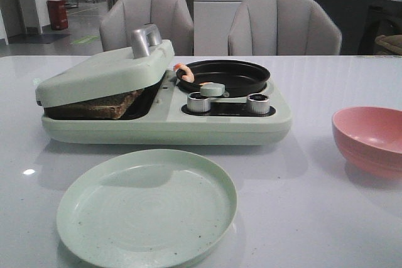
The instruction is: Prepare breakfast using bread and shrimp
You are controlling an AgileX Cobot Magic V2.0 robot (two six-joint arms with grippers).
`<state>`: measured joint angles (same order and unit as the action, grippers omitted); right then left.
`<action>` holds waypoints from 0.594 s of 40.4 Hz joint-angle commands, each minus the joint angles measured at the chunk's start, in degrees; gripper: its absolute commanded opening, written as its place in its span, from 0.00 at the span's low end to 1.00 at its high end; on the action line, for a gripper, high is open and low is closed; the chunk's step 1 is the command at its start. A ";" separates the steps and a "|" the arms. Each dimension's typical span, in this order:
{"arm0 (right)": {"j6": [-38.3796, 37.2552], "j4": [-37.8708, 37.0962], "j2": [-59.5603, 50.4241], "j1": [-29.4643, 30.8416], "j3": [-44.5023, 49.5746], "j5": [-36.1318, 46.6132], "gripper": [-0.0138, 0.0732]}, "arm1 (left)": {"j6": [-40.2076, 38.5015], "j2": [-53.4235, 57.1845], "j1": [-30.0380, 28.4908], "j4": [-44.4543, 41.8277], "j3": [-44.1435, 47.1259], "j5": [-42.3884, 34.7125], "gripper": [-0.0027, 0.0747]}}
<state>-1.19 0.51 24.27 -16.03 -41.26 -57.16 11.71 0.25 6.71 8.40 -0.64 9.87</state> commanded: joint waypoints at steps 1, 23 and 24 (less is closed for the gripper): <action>0.33 -0.19 0.46 -0.09 -1.51 3.96 0.20 | -0.11 0.84 -0.08 3.27 1.58 -9.29 0.16; 0.33 -0.19 0.46 -0.09 -1.51 3.96 0.20 | -4.51 1.10 -1.24 -2.30 2.50 -7.96 0.16; 0.33 -0.19 0.46 -0.09 -1.51 3.96 0.20 | -6.08 1.10 -1.60 -3.01 2.50 -8.26 0.16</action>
<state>-1.15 0.51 24.27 -16.03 -41.26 -57.24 9.78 0.25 5.98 8.21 0.13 7.03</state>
